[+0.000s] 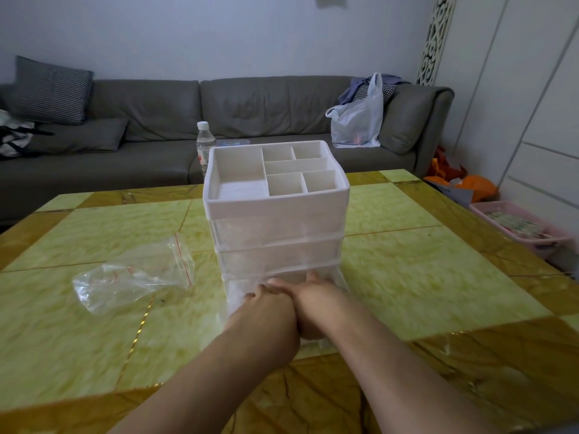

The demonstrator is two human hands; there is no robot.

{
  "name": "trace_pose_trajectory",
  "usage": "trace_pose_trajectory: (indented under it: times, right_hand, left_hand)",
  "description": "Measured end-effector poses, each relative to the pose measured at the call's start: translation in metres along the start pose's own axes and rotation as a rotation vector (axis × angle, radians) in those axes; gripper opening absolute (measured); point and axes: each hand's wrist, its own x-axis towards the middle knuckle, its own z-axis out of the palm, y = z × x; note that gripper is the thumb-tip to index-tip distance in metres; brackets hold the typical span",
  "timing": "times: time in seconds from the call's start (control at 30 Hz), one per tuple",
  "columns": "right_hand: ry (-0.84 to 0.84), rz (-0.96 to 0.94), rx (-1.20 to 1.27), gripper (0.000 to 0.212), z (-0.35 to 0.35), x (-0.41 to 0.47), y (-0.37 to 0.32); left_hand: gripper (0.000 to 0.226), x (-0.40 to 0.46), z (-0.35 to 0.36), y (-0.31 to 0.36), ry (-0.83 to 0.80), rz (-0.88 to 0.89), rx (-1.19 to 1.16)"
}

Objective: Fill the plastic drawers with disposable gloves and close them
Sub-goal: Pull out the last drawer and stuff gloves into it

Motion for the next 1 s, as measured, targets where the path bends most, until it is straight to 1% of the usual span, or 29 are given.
trace_pose_trajectory:
  times: [0.07, 0.13, 0.23, 0.33, 0.4, 0.5, 0.57, 0.6, 0.67, 0.73, 0.8, 0.87, 0.93, 1.0]
  right_hand:
    - [0.027, -0.004, -0.026, 0.063, 0.001, 0.000, 0.000]
    - [-0.026, 0.044, -0.021, 0.064, -0.001, 0.003, -0.003]
    - [-0.083, 0.065, -0.065, 0.084, -0.006, 0.004, -0.011]
    - [-0.100, 0.074, -0.096, 0.091, -0.004, 0.004, -0.008]
    - [-0.107, 0.058, -0.094, 0.089, -0.002, 0.004, -0.006]
    - [-0.112, 0.081, 0.004, 0.082, -0.001, 0.004, 0.001]
    - [-0.086, 0.080, 0.088, 0.088, -0.004, -0.001, 0.009]
    - [-0.058, 0.062, 0.127, 0.090, -0.007, -0.005, 0.013]
    - [0.034, 0.016, 0.193, 0.086, -0.011, -0.016, 0.018]
    - [0.121, 0.009, 0.248, 0.071, -0.012, -0.026, 0.019]
    - [0.174, 0.010, 0.258, 0.058, -0.010, -0.033, 0.017]
    - [0.211, -0.003, 0.211, 0.053, -0.012, -0.039, 0.014]
    - [0.260, -0.022, 0.154, 0.052, -0.018, -0.046, 0.016]
    - [0.303, -0.025, 0.147, 0.050, -0.024, -0.053, 0.020]
  left_hand:
    - [0.067, 0.002, 0.001, -0.004, -0.011, 0.016, -0.001]
    - [0.074, 0.006, 0.006, -0.010, -0.026, 0.019, -0.024]
    - [0.081, 0.015, 0.009, -0.013, -0.095, -0.052, -0.064]
    - [0.063, 0.024, 0.009, -0.016, -0.065, -0.084, -0.111]
    - [0.061, 0.029, 0.007, -0.017, -0.054, -0.087, -0.139]
    - [0.072, 0.045, 0.010, -0.009, -0.118, -0.135, -0.164]
    - [0.084, 0.053, 0.016, -0.007, -0.196, -0.180, -0.201]
    - [0.089, 0.054, 0.020, -0.008, -0.203, -0.202, -0.246]
    - [0.091, 0.056, 0.027, -0.012, -0.139, -0.208, -0.317]
    - [0.089, 0.053, 0.027, -0.016, -0.085, -0.207, -0.357]
    - [0.093, 0.049, 0.023, -0.017, -0.124, -0.208, -0.350]
    - [0.094, 0.045, 0.015, -0.016, -0.133, -0.180, -0.305]
    - [0.086, 0.033, 0.003, -0.017, -0.121, -0.119, -0.226]
    - [0.068, 0.016, -0.006, -0.019, -0.054, -0.047, -0.176]
